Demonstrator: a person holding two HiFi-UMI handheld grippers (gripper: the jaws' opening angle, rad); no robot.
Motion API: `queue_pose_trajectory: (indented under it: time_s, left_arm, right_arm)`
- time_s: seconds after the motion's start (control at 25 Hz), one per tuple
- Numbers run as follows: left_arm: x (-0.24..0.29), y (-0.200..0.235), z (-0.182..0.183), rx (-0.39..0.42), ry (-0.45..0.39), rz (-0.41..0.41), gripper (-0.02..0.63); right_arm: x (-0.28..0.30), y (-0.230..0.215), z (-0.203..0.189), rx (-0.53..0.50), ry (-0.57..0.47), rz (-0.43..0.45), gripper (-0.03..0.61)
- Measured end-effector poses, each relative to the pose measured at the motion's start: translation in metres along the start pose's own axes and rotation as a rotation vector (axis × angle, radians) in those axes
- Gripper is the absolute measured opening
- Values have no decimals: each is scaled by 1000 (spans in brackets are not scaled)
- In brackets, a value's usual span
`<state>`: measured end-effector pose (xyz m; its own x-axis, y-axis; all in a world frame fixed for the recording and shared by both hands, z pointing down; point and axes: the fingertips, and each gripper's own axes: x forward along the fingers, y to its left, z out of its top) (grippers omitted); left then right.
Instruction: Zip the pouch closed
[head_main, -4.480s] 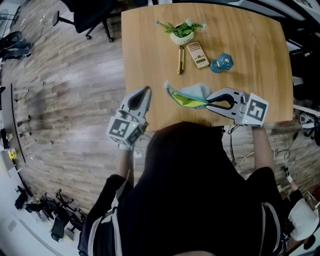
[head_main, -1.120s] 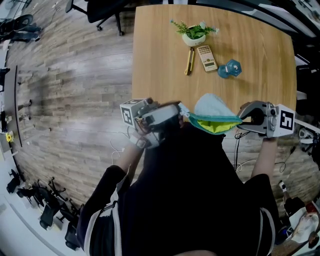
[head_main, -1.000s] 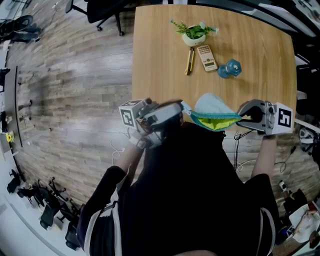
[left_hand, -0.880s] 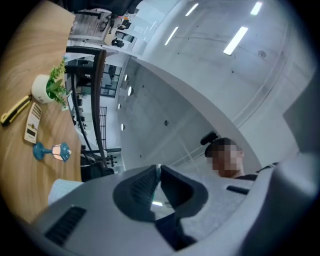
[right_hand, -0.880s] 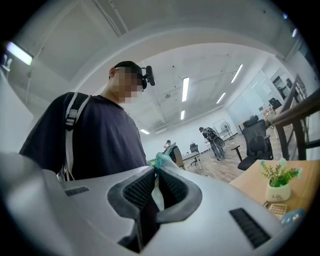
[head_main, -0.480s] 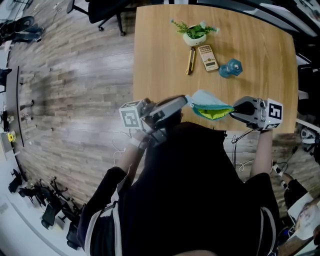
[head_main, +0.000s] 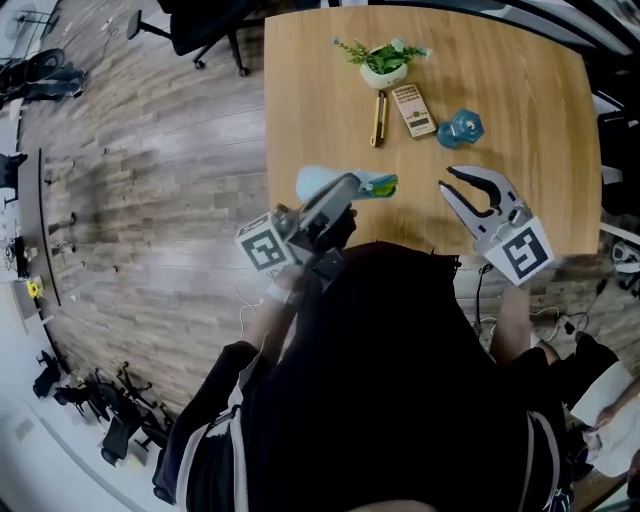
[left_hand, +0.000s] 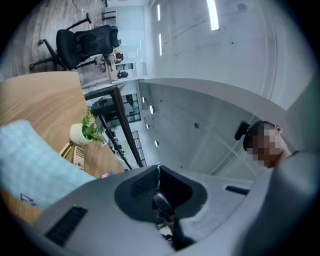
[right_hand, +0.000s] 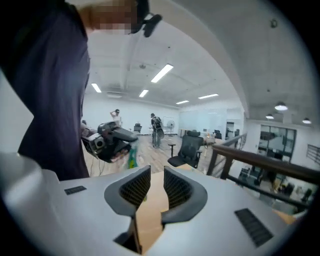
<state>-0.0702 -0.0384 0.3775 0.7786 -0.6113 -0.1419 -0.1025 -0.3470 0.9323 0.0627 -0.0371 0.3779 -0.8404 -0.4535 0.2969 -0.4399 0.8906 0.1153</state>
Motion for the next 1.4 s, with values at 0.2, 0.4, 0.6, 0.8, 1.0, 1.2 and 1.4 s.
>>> queue_pose_trajectory:
  time_s: [0.2,0.4,0.6,0.8,1.0,1.2,1.4]
  left_arm:
    - [7,-4,-2,48,8,12,14]
    - [11,-9,-8,123,44,27,14]
    - [13,-18,-10,148,58,-6,14]
    - [15,-21,-12,176,93,-34,14]
    - [16,-24,-6,10,55,-119,14]
    - [14,-29,-6,-94,50,-182,14]
    - [14,-30,-10,-125,64,-206,10]
  right_arm:
    - [55,72,34,-116,92,120,91]
    - [70,67,50,-119,49,60,91]
    - [71,63,54,-82,36,63,77]
    - [68,64,55,-51,25,90,64]
    - [68,60,64,-104,-14,51,51]
    - [65,64,63,-218,-30,2,44]
    - [59,67,66,-310,-98,-18,44]
